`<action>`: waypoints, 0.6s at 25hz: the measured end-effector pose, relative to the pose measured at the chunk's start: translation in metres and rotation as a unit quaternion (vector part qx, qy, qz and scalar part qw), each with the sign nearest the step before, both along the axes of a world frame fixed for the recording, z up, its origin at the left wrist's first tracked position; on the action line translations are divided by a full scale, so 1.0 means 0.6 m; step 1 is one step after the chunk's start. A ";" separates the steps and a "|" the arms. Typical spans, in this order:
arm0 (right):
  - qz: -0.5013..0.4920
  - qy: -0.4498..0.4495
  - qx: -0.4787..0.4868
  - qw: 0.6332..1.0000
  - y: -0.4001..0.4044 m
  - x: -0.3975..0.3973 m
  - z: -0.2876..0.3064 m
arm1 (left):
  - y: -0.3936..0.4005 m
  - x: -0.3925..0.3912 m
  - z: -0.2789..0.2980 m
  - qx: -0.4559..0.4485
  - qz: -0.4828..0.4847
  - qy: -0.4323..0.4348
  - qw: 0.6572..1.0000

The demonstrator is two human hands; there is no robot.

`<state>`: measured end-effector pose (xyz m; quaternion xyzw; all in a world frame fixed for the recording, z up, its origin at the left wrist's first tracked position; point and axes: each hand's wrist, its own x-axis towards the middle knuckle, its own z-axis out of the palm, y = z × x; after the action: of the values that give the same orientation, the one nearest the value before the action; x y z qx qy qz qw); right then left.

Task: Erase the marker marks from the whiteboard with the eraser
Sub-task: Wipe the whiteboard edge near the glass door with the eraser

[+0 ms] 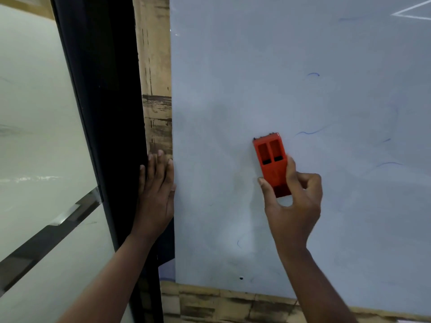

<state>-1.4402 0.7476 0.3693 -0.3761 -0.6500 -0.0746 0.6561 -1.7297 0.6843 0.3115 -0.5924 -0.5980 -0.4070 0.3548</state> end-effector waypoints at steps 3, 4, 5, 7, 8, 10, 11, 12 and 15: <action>0.033 -0.012 -0.005 0.999 -0.015 -0.038 -0.034 | -0.004 0.000 -0.022 -0.017 0.011 0.004 1.000; 0.043 -0.047 0.000 0.998 -0.020 -0.056 -0.049 | -0.006 0.000 -0.028 -0.021 0.015 0.004 1.000; 0.051 -0.099 0.009 0.994 -0.025 -0.073 -0.068 | -0.007 0.001 -0.032 -0.024 0.018 0.005 1.000; 0.057 -0.222 0.030 0.973 -0.033 -0.096 -0.123 | -0.009 0.001 -0.037 -0.029 0.018 0.007 0.999; 0.057 -0.272 0.042 0.960 -0.033 -0.101 -0.155 | -0.010 0.001 -0.038 -0.031 0.018 0.010 0.999; 0.061 -0.342 0.054 0.936 -0.030 -0.098 -0.209 | -0.012 0.001 -0.042 -0.035 0.020 0.017 0.999; 0.066 -0.366 0.054 0.926 -0.029 -0.094 -0.228 | -0.014 0.001 -0.045 -0.038 0.024 0.020 0.999; 0.070 -0.386 0.052 0.918 -0.029 -0.091 -0.240 | -0.015 0.001 -0.050 -0.041 0.028 0.025 0.998; 0.059 -0.389 0.049 0.918 -0.031 -0.077 -0.222 | -0.021 0.000 -0.071 -0.054 0.037 0.043 0.997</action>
<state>-1.4864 0.7291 0.2361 -0.2460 -0.8706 -0.2076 0.3722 -1.7299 0.6715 0.2689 -0.6050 -0.6246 -0.3348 0.3629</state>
